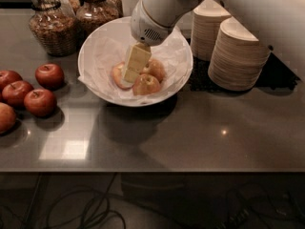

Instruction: Pick apple from white bowl

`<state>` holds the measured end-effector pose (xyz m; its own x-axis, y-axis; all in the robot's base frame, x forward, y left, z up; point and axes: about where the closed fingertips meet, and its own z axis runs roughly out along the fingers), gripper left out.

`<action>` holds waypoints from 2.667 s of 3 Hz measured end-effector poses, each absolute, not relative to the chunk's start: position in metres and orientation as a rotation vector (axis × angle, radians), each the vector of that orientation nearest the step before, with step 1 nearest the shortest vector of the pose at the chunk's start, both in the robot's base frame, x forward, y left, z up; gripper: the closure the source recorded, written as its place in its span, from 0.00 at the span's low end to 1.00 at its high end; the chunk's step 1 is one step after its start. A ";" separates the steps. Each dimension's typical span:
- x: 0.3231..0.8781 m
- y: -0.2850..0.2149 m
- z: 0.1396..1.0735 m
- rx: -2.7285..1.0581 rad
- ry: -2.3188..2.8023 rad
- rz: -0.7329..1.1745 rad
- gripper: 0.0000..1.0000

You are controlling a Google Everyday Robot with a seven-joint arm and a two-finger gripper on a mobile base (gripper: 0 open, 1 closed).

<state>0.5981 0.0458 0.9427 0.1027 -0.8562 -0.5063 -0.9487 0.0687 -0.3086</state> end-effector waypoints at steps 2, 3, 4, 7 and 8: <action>0.613 0.059 0.921 -1.828 1.767 0.231 0.00; 0.619 0.065 0.908 -1.834 1.773 0.251 0.00; 0.624 0.067 0.892 -1.833 1.789 0.270 0.00; 0.625 0.069 0.869 -1.837 1.815 0.299 0.11; 0.624 0.070 0.862 -1.841 1.826 0.310 0.15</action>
Offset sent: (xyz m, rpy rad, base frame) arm 0.0231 0.0195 -0.0307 -0.0027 0.0441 0.0291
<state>0.6239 0.0696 0.8624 0.0629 -0.8581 -0.5097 -0.9782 0.0482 -0.2019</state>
